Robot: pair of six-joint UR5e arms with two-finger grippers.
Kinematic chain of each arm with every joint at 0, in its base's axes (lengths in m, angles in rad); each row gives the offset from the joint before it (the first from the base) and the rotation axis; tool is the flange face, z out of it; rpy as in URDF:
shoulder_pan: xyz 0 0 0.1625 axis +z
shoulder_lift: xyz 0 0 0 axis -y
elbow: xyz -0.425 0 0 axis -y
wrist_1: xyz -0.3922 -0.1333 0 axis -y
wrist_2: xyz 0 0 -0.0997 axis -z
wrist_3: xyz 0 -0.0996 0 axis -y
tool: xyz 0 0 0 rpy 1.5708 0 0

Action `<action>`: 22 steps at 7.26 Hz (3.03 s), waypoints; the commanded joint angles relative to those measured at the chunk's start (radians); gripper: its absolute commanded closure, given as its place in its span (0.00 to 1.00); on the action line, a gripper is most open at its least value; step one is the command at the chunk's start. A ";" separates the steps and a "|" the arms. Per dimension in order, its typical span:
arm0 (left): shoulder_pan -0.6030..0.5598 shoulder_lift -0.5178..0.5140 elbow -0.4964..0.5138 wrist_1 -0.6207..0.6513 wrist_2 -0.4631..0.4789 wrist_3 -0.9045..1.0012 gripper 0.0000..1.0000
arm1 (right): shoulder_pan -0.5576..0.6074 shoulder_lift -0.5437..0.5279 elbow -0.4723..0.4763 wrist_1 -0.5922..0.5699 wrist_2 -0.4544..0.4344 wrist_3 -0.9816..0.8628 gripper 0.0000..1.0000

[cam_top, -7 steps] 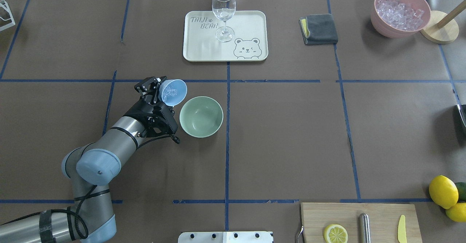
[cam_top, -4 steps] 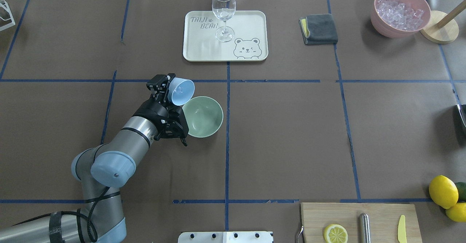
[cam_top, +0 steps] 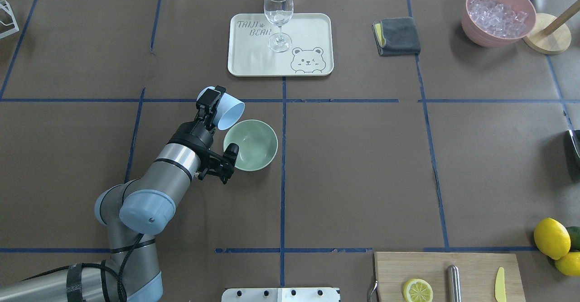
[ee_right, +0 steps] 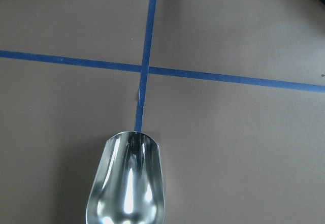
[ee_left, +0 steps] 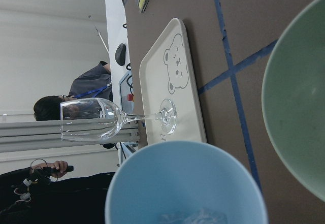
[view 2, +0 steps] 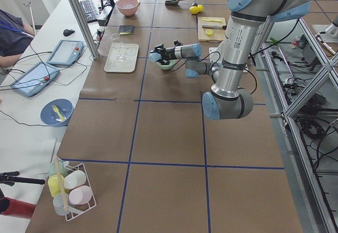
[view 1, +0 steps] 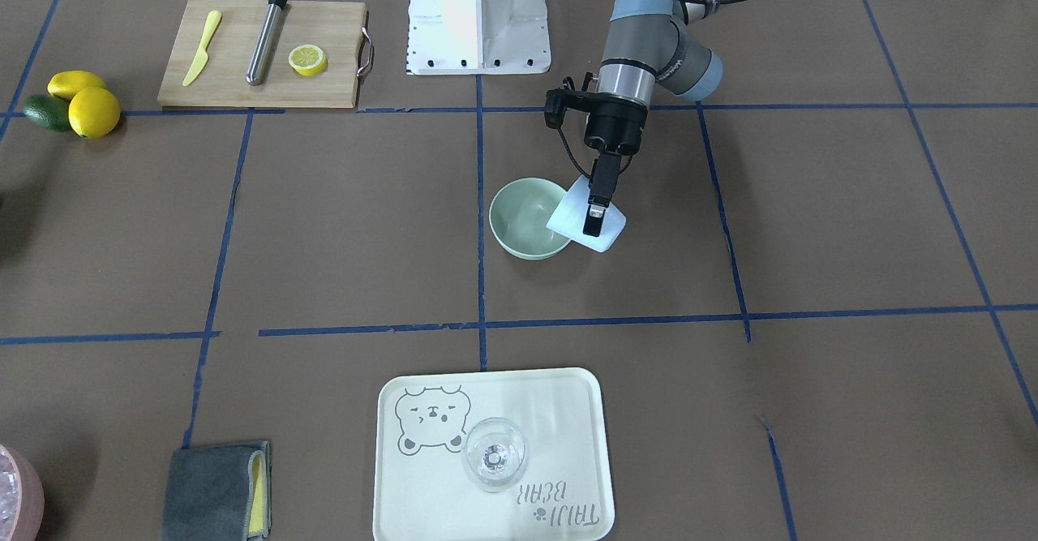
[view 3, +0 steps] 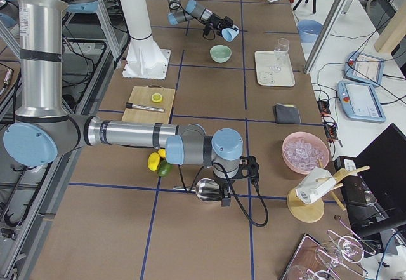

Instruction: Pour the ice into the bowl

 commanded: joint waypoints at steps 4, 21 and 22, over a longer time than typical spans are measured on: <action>0.000 -0.004 0.004 0.004 0.010 0.365 1.00 | 0.017 -0.017 0.006 0.000 0.002 0.002 0.00; -0.161 0.285 -0.154 -0.145 -0.281 -1.310 1.00 | 0.040 -0.027 -0.002 0.002 -0.007 -0.017 0.00; -0.177 0.348 -0.162 -0.153 -0.284 -1.331 1.00 | 0.040 -0.027 -0.002 0.002 -0.007 -0.017 0.00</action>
